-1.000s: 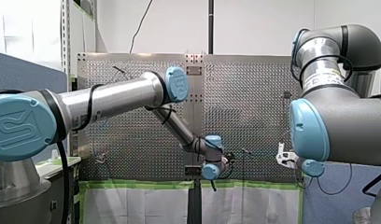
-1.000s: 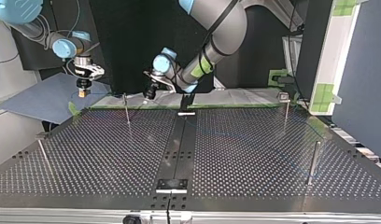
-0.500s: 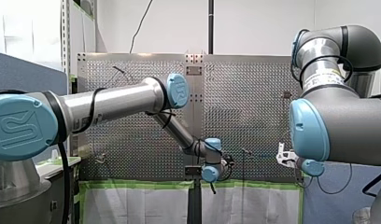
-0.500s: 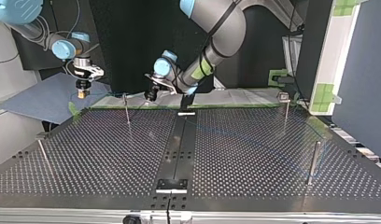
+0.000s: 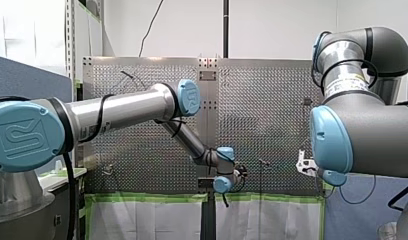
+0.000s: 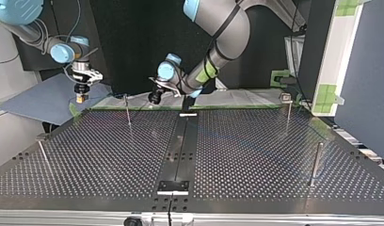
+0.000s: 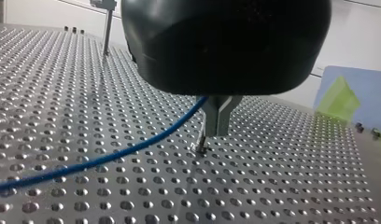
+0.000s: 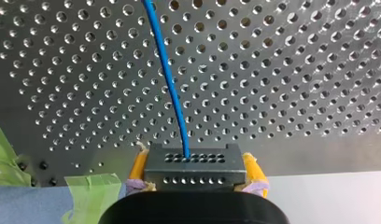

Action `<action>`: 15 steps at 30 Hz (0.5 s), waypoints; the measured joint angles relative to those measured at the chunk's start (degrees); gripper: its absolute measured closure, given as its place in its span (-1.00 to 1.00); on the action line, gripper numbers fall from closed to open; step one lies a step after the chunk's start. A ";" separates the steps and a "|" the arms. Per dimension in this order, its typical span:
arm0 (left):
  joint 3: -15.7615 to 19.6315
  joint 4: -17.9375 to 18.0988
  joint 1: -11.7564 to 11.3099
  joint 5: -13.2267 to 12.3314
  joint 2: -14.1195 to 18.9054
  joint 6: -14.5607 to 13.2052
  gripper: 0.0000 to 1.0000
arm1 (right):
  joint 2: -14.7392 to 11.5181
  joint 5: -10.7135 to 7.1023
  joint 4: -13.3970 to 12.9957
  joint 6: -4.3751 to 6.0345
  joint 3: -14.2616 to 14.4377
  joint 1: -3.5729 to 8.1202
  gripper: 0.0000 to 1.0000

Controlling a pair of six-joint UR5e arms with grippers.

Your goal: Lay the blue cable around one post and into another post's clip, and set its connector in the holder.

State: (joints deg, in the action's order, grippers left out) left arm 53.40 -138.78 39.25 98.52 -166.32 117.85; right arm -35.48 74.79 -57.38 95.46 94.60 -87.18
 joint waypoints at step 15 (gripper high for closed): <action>-0.67 0.06 0.49 -0.38 0.05 -0.06 1.00 | 0.10 -0.06 -0.10 0.40 -1.61 0.35 1.00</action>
State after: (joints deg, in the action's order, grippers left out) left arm 52.73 -138.72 39.74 98.13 -166.26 117.79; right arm -35.37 74.72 -57.48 95.86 92.99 -86.83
